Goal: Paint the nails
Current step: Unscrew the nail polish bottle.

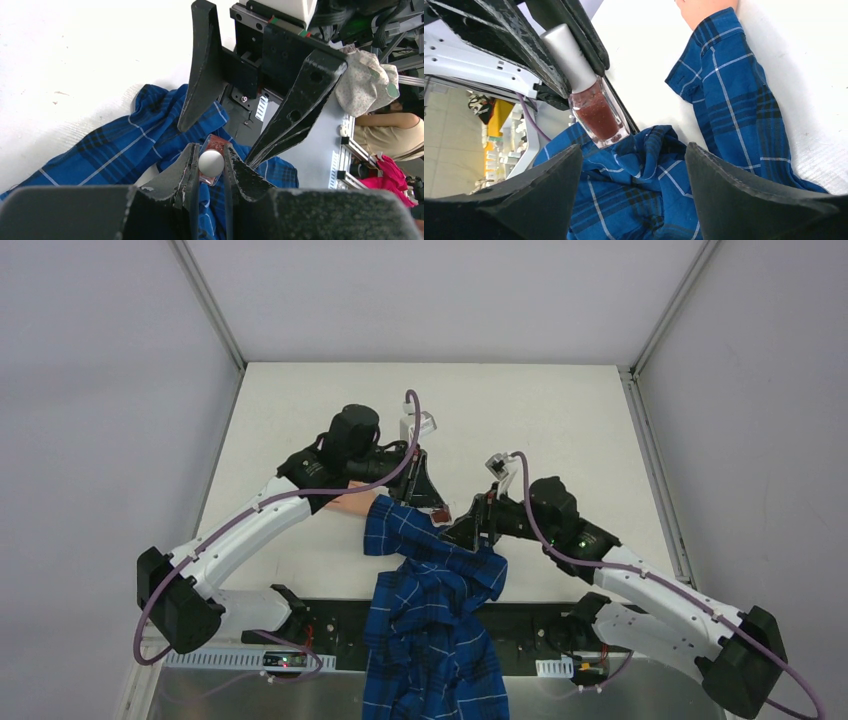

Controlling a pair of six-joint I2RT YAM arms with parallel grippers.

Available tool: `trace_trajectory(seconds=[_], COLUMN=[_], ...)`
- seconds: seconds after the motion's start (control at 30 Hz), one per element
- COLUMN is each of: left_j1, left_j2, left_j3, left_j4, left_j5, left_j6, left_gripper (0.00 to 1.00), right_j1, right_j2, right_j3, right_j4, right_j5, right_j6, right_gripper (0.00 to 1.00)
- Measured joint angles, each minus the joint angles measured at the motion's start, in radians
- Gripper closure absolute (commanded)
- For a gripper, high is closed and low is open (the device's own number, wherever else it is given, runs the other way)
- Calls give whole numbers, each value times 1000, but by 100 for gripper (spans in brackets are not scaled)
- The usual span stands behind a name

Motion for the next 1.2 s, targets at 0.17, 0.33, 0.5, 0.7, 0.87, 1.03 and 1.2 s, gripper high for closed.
trace_trajectory(seconds=[0.17, 0.33, 0.5, 0.7, 0.87, 1.03, 1.2], left_j1=[0, 0, 0, 0, 0, 0, 0], left_j2=[5, 5, 6, 12, 12, 12, 12], left_j3=[-12, -13, -13, -13, -13, -38, -54], left_j4=[-2, 2, 5, 9, 29, 77, 97], left_j5=[-1, 0, 21, 51, 68, 88, 102], left_j6=[3, 3, -7, -19, -27, -51, -69], left_gripper=[100, 100, 100, 100, 100, 100, 100], right_j1=[74, 133, 149, 154, 154, 156, 158], right_j2=[19, 19, 27, 27, 22, 21, 5], right_j3=[0, 2, 2, 2, 2, 14, 14], right_j4=[27, 55, 80, 100, 108, 108, 109], right_j5=[108, 206, 250, 262, 251, 233, 226], right_j6=[-21, -59, -80, -95, -103, -106, -109], right_gripper=[29, 34, 37, 40, 46, 54, 69])
